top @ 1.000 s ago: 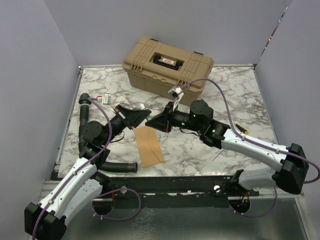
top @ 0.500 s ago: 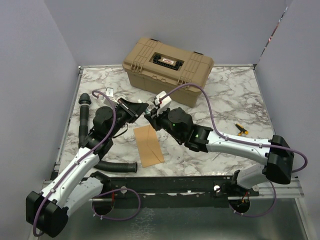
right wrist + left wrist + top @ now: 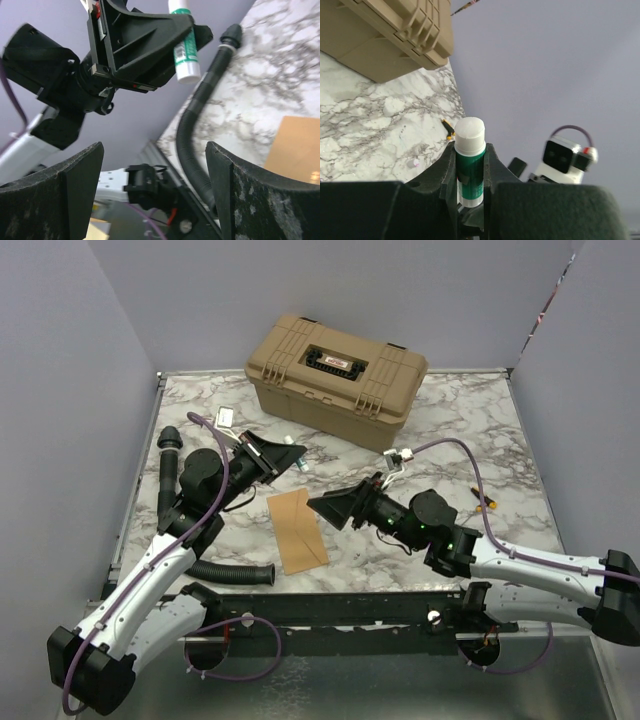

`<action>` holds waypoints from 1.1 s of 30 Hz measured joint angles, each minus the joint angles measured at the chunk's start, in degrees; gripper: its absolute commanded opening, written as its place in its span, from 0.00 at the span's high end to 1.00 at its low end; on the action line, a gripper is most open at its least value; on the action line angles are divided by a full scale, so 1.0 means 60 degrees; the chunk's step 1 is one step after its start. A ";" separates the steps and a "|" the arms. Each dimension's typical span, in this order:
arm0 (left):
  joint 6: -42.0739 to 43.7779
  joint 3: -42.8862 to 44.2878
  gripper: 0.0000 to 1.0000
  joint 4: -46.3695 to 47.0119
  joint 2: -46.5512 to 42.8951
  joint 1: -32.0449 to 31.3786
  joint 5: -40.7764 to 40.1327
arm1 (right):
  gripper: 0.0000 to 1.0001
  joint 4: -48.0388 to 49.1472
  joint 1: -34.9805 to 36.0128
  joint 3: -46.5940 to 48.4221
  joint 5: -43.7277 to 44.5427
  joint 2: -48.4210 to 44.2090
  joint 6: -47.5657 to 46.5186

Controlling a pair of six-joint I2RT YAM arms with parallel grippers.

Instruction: Place the letter into the envelope and seal it

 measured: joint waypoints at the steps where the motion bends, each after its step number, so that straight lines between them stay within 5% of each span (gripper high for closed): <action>1: -0.0058 0.0000 1.00 0.0011 -0.0029 0.0000 0.0109 | 0.14 0.0346 -0.0004 -0.0291 -0.0062 -0.0040 0.0412; 15: -0.1625 -0.0375 1.00 0.0718 -0.0568 0.0000 0.1588 | 0.18 0.3045 0.0000 -0.0889 0.0270 0.0441 0.3162; 33: -0.1876 -0.0882 1.00 0.0991 -0.0878 0.0000 0.2091 | 0.68 0.4455 -0.0007 -0.0820 0.0495 0.1894 0.3173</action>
